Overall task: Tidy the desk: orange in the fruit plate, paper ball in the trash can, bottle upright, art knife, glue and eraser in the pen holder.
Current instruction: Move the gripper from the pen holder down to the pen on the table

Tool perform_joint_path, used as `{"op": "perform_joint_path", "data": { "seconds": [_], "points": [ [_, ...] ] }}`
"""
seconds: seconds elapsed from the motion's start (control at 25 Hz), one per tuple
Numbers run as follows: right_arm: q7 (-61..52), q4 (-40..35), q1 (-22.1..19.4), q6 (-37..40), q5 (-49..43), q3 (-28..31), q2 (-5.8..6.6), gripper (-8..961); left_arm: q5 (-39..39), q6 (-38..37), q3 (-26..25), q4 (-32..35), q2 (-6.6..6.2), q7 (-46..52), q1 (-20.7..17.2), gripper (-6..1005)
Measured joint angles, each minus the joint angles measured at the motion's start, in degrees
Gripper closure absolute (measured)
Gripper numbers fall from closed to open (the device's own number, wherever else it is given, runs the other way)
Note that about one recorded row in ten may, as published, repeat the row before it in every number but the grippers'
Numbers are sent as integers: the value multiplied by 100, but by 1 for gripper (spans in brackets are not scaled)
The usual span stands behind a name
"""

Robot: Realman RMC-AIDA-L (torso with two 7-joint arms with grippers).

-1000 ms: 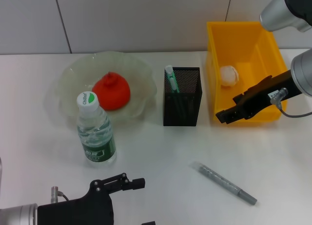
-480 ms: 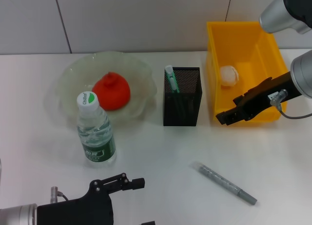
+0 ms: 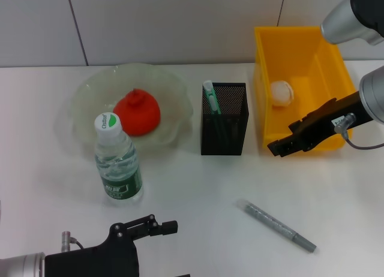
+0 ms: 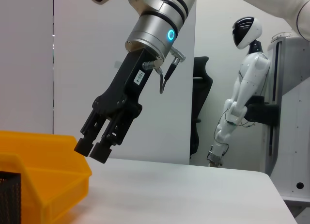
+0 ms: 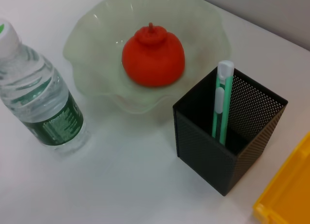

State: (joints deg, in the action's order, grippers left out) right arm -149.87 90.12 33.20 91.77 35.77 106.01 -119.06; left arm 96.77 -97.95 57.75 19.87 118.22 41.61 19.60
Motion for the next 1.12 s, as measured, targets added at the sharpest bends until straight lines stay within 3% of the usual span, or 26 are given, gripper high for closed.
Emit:
{"op": "perform_joint_path", "data": {
  "seconds": [1.12],
  "points": [
    [2,-47,-55,-37,1,-29,-12,322,0,31,19,9,0,-22,0,191]
  ]
}}
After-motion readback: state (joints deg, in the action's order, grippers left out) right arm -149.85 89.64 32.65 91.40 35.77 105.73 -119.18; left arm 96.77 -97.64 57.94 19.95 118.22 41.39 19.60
